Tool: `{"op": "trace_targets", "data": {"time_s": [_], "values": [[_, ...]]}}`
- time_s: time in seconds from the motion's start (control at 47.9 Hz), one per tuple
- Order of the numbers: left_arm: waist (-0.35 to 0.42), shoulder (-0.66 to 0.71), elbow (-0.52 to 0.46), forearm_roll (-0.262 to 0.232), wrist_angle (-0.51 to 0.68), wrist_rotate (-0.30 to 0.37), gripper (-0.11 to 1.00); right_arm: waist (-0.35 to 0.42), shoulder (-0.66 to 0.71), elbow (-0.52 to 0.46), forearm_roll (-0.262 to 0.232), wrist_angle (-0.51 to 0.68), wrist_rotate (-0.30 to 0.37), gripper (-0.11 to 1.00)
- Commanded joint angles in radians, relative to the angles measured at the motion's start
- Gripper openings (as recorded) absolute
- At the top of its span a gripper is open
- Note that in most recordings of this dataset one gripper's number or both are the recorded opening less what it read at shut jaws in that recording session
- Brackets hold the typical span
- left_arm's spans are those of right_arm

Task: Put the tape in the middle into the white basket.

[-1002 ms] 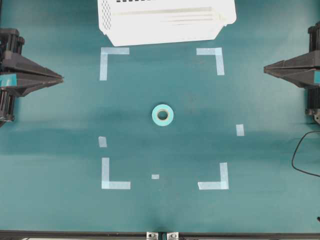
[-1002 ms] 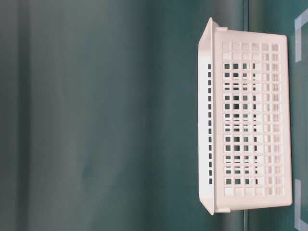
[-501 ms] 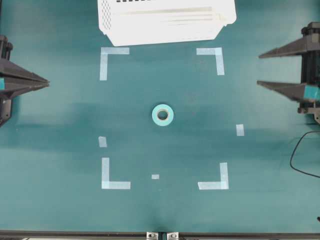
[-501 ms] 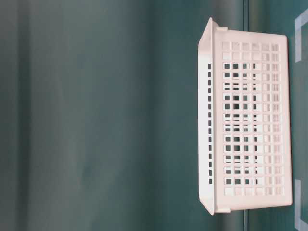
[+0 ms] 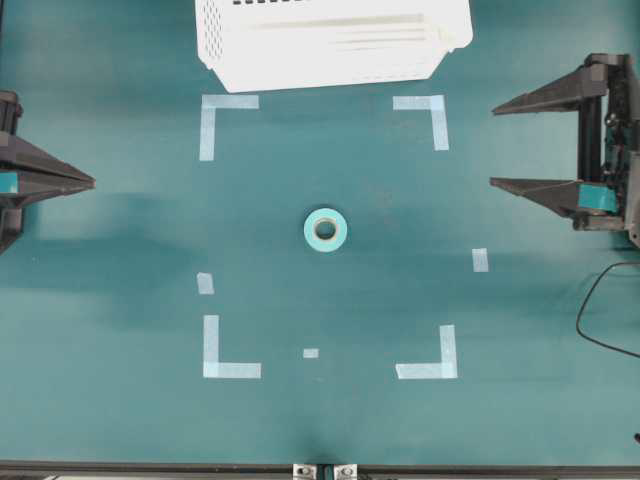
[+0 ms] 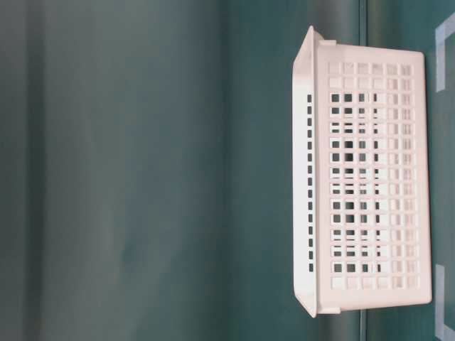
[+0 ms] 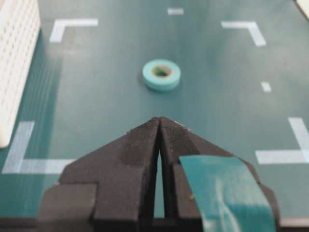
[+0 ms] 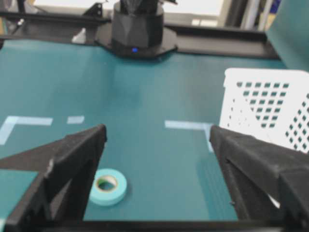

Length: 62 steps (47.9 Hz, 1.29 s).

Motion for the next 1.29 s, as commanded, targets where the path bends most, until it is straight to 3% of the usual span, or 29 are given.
{"op": "trace_targets", "data": {"time_s": [0.0,0.439,1.274], "values": [[-0.003,-0.002,0.005,-0.002,-0.009,-0.002,-0.11,-0.002,0.020,-0.029,0.002,-0.012,0.005,0.98],[-0.003,-0.092,0.060,-0.002,0.012,-0.014,-0.11,0.000,0.141,-0.087,0.000,-0.040,0.025,0.98],[-0.003,-0.097,0.118,-0.002,-0.064,-0.028,-0.11,0.000,0.437,-0.232,0.000,-0.058,0.040,0.98]]}}
